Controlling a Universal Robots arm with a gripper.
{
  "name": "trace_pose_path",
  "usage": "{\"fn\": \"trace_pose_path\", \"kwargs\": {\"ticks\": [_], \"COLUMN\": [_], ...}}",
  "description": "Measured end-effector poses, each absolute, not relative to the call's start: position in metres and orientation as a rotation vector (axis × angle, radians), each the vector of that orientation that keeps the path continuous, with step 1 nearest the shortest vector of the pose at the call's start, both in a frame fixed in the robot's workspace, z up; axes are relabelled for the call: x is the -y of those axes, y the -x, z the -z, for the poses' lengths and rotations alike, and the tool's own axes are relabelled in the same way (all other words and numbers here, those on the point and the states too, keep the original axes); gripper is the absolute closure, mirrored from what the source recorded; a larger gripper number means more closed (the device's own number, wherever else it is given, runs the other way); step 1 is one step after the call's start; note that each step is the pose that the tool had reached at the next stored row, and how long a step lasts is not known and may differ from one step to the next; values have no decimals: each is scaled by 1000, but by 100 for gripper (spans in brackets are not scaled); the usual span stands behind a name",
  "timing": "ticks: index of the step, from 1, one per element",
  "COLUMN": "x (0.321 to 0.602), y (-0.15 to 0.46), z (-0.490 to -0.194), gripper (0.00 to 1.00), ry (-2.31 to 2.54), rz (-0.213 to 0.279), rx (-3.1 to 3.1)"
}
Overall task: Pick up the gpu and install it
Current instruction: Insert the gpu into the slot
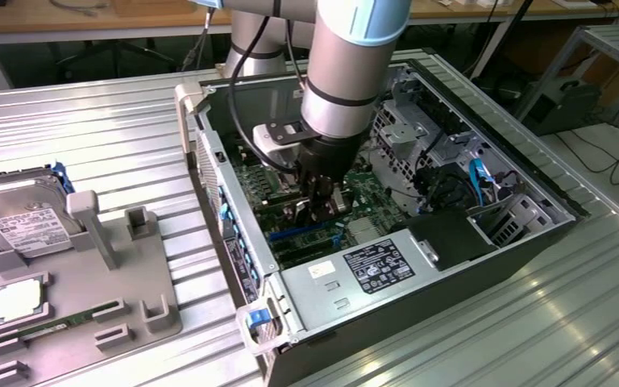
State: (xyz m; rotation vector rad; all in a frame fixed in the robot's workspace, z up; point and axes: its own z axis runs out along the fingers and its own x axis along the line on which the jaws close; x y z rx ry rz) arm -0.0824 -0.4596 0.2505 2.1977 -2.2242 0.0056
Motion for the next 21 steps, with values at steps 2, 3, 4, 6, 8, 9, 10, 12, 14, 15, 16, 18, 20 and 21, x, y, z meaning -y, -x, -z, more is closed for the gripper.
{"fn": "trace_pose_path", "kwargs": {"ticks": [2,3,4,6,8,9,10,12,14,15,16,18,20,21], "x": [459,459,459,459,459,459,458,458,458,458,458,458,458,458], "y": [82,82,82,82,82,82,83,83,83,83,84,85,85,86], "z": [-250,-250,-250,-249,-249,-249,-249,-248,-248,-248,-248,-247,-247,-247], "gripper": [72,72,72,72,72,72,72,72,72,72,72,72,72,72], "ry": [-2197,-2197,-2197,-2196,-2196,-2196,-2195,-2195,-2194,-2194,-2194,-2194,-2194,-2193], "rz": [-5,-5,-5,-4,-4,-4,-3,-3,-3,-3,-3,-3,-2,-1], "rx": [2224,2224,2224,2224,2224,2225,2225,2225,2225,2225,2225,2225,2224,2224]}}
